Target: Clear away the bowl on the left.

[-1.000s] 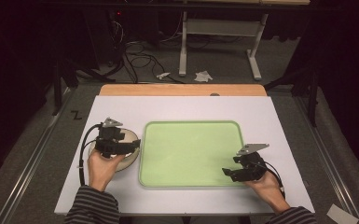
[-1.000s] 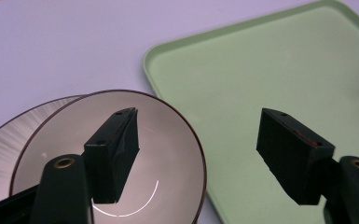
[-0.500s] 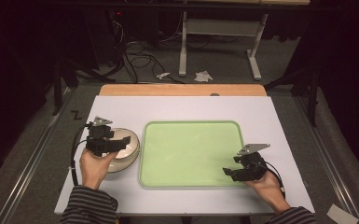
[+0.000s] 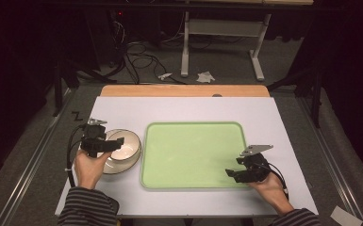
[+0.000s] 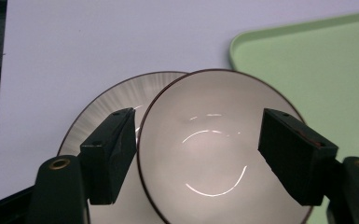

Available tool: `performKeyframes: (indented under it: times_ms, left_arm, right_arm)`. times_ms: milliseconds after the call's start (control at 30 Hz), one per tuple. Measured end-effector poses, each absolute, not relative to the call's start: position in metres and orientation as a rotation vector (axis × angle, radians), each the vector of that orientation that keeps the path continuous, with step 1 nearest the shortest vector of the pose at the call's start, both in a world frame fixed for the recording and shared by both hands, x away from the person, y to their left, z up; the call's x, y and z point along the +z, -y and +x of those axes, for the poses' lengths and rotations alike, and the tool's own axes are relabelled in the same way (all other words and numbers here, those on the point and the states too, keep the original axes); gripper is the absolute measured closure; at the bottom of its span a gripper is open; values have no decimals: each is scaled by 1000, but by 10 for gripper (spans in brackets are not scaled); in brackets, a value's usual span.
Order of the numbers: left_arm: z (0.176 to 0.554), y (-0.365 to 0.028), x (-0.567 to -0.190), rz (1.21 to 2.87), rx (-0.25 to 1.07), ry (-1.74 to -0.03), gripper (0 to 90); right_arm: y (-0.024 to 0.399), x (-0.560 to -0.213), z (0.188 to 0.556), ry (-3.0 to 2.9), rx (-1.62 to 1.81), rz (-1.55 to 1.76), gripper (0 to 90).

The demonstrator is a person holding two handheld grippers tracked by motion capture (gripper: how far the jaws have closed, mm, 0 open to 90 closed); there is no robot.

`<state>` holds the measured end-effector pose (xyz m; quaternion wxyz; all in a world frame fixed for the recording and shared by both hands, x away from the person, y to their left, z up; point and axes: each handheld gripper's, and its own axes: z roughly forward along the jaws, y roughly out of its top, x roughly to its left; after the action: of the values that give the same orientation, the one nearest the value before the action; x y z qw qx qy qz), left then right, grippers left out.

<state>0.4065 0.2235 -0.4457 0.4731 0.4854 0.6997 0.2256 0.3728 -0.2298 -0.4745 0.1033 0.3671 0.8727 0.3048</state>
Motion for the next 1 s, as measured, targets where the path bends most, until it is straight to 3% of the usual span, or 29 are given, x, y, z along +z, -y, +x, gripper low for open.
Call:
performKeyframes:
  times_ms: [433,800,1000]
  left_arm:
    - [415,-244,-460,1105,540,-1815,320]
    - [418,-244,-469,1118,502,-1841,483]
    - [419,-245,-473,1138,502,-1852,520]
  right_arm:
    - [229,-475,372,-2577,904,1073,356]
    - [230,-474,372,-2574,905,1069,356]
    - [229,-475,371,-2577,892,1076,356]
